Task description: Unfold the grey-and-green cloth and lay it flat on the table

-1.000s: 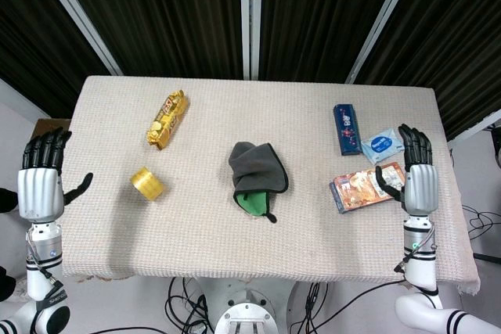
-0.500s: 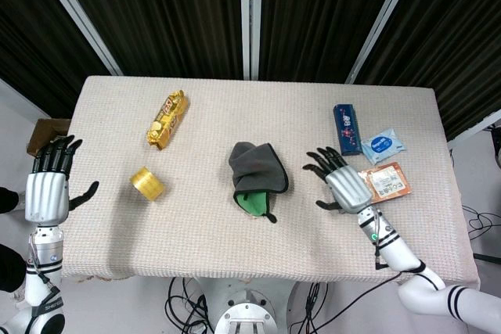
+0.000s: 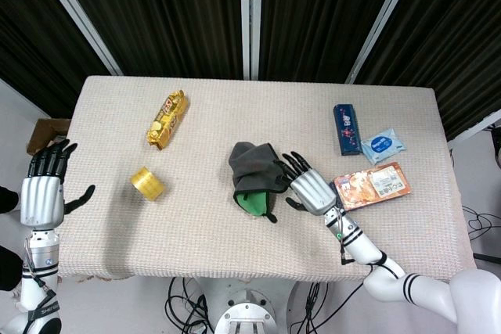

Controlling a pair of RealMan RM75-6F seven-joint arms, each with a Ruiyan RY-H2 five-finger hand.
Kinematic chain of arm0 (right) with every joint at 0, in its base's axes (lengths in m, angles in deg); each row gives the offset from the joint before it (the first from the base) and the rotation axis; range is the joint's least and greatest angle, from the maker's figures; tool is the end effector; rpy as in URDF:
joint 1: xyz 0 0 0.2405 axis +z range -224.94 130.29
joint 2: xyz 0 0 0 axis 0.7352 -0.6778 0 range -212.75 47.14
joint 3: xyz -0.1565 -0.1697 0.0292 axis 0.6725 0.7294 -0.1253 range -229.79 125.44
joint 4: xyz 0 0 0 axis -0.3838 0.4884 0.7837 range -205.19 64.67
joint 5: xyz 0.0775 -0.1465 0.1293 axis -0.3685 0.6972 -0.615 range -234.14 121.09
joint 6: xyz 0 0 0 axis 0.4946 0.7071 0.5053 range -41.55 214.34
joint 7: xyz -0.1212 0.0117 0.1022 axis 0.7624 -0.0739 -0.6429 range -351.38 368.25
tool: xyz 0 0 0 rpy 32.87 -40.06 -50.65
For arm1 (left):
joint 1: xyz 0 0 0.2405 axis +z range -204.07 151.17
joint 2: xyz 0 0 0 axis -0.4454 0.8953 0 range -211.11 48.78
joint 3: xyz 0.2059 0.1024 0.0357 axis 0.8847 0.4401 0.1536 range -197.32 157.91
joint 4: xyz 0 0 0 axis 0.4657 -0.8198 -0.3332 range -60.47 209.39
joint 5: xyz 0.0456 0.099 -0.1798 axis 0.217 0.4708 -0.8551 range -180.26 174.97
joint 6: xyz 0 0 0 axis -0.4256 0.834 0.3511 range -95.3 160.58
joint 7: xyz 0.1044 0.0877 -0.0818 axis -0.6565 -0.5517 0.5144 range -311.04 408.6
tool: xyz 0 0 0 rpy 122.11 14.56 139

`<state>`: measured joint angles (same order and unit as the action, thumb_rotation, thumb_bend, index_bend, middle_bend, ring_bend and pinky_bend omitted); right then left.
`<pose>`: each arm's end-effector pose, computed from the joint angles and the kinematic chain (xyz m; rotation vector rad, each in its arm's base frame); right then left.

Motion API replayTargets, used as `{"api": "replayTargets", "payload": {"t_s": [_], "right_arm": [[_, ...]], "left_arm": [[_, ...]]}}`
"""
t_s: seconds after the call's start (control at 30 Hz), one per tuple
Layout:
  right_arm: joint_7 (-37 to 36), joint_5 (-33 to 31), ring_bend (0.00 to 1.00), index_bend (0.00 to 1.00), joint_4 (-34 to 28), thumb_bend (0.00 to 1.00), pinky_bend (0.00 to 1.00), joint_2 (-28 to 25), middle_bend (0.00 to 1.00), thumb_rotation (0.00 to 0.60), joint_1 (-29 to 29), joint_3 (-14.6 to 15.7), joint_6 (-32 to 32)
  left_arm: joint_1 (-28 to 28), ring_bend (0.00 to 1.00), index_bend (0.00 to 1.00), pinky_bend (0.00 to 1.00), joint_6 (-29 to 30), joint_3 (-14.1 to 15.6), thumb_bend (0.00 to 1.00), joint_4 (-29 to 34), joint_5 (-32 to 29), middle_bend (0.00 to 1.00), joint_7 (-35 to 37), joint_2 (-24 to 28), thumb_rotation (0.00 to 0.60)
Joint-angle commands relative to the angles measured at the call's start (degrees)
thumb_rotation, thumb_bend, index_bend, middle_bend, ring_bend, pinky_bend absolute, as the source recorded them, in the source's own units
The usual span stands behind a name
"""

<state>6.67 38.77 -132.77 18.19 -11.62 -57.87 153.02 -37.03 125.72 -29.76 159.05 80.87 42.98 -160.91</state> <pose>-0.1417 -0.3102 -0.0543 1.9651 -0.7400 1.2183 -0.2554 0.2411 0.1227 -1.2009 -0.7295 -1.1212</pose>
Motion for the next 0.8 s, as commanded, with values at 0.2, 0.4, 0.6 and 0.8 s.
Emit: {"api": "replayTargets", "payload": {"t_s": [0.2,0.4,0.6,0.8], "right_arm": [[-2.02,-0.76,0.0,0.54,6.78,0.38,0.0,4.68,0.19,0.6,3.19,-1.52,0.41],[-2.48,-1.69,0.0,0.66,9.17,0.52,0.0,5.55,0.25,0.6,4.13,-1.93,0.63],[-3.49,-2.27,0.0,0.73,6.98,0.55,0.0,3.59,0.28,0.6,6.14,-3.73,1.0],[2.41,-6.33,0.0,0.74,-1.53,0.55,0.0,-0.16,0.28,0.6,11.08,-11.12,-1.42]], "left_arm": [[0.25,0.12,0.17,0.14,0.19,-0.06,0.15,-0.32,0.11,0.12,0.56,0.02,0.6],[0.2,0.12,0.17,0.14,-0.05,-0.18,0.15,-0.54,0.08,0.12,0.73,0.03,0.6],[-0.74,0.12,0.17,0.14,-1.6,-0.15,0.15,-0.09,0.72,0.12,1.81,0.59,0.6],[-3.81,0.12,0.24,0.14,-6.07,-1.43,0.14,3.54,0.47,0.13,5.58,1.69,0.6]]}}
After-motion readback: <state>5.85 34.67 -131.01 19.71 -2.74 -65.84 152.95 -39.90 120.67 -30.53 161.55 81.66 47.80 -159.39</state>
